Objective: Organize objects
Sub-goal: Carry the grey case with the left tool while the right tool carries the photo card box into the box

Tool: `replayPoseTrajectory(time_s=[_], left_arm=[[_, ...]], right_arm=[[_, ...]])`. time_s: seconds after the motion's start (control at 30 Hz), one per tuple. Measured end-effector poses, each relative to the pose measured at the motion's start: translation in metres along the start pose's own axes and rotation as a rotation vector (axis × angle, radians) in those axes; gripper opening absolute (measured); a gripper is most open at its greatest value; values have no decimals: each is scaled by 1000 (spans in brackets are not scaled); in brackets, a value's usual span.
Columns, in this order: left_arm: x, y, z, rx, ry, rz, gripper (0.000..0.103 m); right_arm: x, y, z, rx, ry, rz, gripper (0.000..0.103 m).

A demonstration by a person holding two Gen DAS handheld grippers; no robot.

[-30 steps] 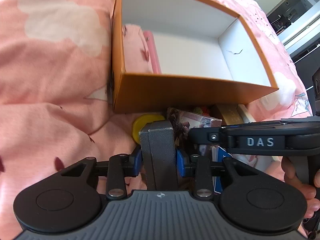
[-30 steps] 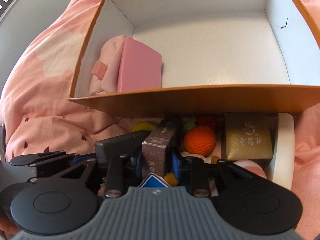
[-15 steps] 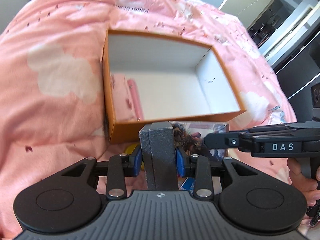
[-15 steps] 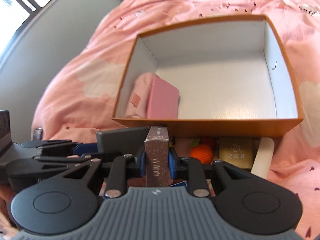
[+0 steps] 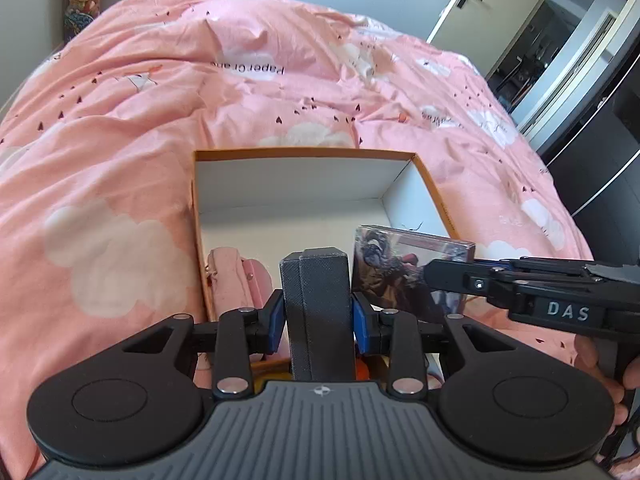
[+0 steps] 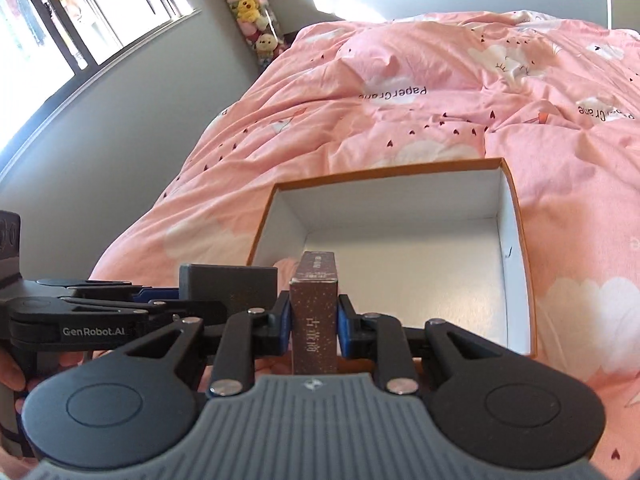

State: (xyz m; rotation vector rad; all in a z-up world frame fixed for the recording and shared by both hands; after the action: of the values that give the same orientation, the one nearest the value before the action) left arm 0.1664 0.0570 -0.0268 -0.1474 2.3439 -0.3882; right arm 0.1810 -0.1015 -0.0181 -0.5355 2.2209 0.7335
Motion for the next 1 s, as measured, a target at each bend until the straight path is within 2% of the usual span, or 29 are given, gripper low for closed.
replayPoseTrajectory(time_s=[0.1, 0.2, 0.27, 0.4, 0.5, 0.7, 0.87, 1.0], left_arm=[[3, 6, 33, -17, 69, -25, 39], [11, 13, 60, -66, 121, -23, 39], [16, 17, 75, -76, 154, -36, 39], [22, 22, 95, -91, 205, -45, 39], [24, 20, 105, -100, 230, -20, 39], [29, 23, 115, -114, 277, -26, 39], [30, 21, 121, -131, 303, -12, 40], [32, 21, 126, -139, 324, -18, 40]], right_arm=[[3, -12, 26, 33, 2, 14, 24], [15, -26, 57, 36, 25, 47, 24], [25, -37, 78, 45, 55, 88, 24], [33, -50, 102, 71, 56, 88, 24], [36, -53, 110, 62, 57, 89, 24], [48, -58, 117, 63, 118, 71, 24], [56, -59, 116, 48, 228, 11, 26], [62, -54, 118, -8, 302, -44, 30]])
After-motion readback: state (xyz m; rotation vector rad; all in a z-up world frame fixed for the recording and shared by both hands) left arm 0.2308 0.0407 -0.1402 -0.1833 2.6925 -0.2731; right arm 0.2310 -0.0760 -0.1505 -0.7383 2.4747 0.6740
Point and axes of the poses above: each gripper's, at about its wrist camera, not at the fingertips, and z roughly the way its jaws point, y to its left, x to its underside, the point moved 7 cm from there along z, roughly the way its jaws point, and after that the axes turned 12 degrees about -y, right-handed, at the moved point
